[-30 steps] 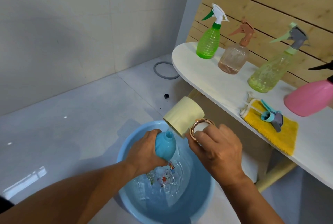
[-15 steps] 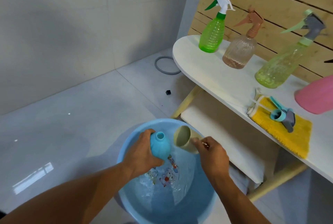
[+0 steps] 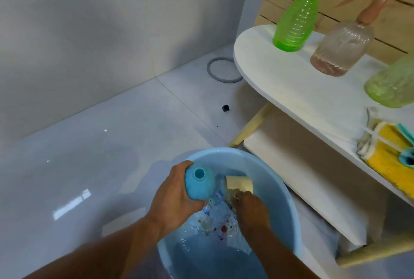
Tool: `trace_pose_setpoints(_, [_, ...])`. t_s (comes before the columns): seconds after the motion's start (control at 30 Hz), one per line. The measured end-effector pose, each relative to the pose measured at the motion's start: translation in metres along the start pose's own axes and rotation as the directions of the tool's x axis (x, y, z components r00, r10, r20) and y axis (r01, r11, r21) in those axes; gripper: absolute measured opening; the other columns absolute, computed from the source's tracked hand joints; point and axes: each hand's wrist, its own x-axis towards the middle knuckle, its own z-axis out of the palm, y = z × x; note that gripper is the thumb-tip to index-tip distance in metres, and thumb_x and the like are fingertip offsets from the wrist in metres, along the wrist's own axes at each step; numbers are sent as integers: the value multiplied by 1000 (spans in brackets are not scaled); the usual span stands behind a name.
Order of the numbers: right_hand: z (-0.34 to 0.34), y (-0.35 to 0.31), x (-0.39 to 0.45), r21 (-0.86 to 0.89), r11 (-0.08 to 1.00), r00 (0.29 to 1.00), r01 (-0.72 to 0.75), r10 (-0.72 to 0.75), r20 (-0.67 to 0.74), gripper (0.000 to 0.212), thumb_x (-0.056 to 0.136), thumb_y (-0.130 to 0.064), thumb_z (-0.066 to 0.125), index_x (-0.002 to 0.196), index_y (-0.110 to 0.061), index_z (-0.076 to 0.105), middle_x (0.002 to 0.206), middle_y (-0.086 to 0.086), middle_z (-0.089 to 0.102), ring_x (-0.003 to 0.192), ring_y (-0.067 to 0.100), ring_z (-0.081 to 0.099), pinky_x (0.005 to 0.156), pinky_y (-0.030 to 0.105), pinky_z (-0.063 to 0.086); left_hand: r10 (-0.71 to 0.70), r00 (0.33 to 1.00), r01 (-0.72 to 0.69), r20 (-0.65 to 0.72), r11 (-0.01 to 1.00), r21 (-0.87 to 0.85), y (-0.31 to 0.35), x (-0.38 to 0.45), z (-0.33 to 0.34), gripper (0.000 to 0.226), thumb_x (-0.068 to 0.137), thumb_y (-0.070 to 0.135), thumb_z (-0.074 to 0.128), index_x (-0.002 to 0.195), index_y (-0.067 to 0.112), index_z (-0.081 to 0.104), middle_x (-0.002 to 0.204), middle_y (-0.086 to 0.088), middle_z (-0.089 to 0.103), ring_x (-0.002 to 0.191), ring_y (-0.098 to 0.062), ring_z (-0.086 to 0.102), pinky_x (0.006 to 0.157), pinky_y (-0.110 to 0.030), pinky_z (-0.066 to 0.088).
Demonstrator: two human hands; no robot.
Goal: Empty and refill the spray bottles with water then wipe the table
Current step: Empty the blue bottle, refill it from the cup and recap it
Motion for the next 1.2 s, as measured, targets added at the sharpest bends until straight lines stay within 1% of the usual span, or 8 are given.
trace_pose_setpoints(0.17, [13, -30, 9, 23, 998, 995, 61, -63, 75, 26, 106, -28, 43, 123, -23, 62, 125, 1, 66, 119, 19, 62, 94, 28, 48, 17, 1000, -17, -5, 999, -32, 0, 7, -7, 93, 59, 45, 92, 122, 72, 29, 128, 25, 51, 112, -3, 60, 87, -12, 46])
trace_pose_setpoints(0.37, [26, -63, -15, 128, 977, 961, 173, -195, 195, 27, 105, -30, 45, 116, -18, 67, 120, 5, 70, 113, 24, 64, 92, 29, 46, 43, 999, -43, -10, 999, -30, 2, 9, -14, 93, 60, 47, 93, 122, 73, 29, 128, 31, 48, 114, 8, 54, 84, -8, 45])
trace_pose_setpoints(0.5, [29, -64, -37, 390, 904, 947, 177, -264, 182, 24, 103, -30, 52, 107, -14, 69, 108, 3, 70, 100, 21, 64, 89, 29, 47, 62, 998, -63, -18, 998, -27, 8, 6, -17, 92, 63, 38, 95, 125, 66, 32, 128, 24, 50, 112, -2, 58, 90, -25, 55])
trace_pose_setpoints(0.63, [19, -61, -52, 781, 603, 971, -160, -45, 234, 20, 100, -18, 58, 92, -16, 77, 77, -12, 65, 74, 6, 58, 72, 21, 50, 65, 997, -67, -29, 995, -74, 19, -1, -21, 89, 58, 46, 90, 119, 73, 32, 125, 25, 53, 107, -7, 63, 82, -25, 55])
trace_pose_setpoints(0.7, [14, -54, -57, 820, 480, 946, -312, 81, 313, 25, 100, -18, 58, 86, -10, 77, 61, -10, 58, 56, 6, 50, 51, 18, 40, 65, 997, -67, -28, 995, -74, 23, -4, -22, 89, 57, 46, 91, 119, 73, 33, 124, 28, 51, 108, -3, 61, 82, -21, 52])
trace_pose_setpoints(0.8, [0, -36, -65, 861, 348, 928, -372, 149, 341, 29, 99, -24, 60, 80, -8, 74, 54, -4, 51, 42, 8, 43, 43, 18, 32, 53, 998, -54, -15, 995, -78, 28, -12, -24, 89, 50, 57, 89, 119, 72, 33, 122, 36, 47, 106, 2, 59, 78, -17, 48])
trace_pose_setpoints(0.93, [-29, -12, -73, 890, 360, 954, -279, 206, 216, 37, 96, -29, 68, 62, -17, 65, 52, -8, 52, 45, 7, 43, 46, 21, 34, 61, 998, -60, 15, 996, -64, 33, -20, -25, 90, 50, 58, 85, 124, 65, 34, 125, 31, 48, 110, 0, 58, 74, -12, 46])
trace_pose_setpoints(1.2, [-112, 26, -91, 924, 355, 966, -140, 253, 49, 36, 89, -45, 73, 80, -10, 70, 77, -3, 64, 71, 14, 50, 61, 30, 37, 83, 997, -81, 5, 985, -151, 51, -22, -16, 91, 46, 49, 89, 123, 52, 40, 124, 24, 48, 109, -3, 57, 82, -26, 52])
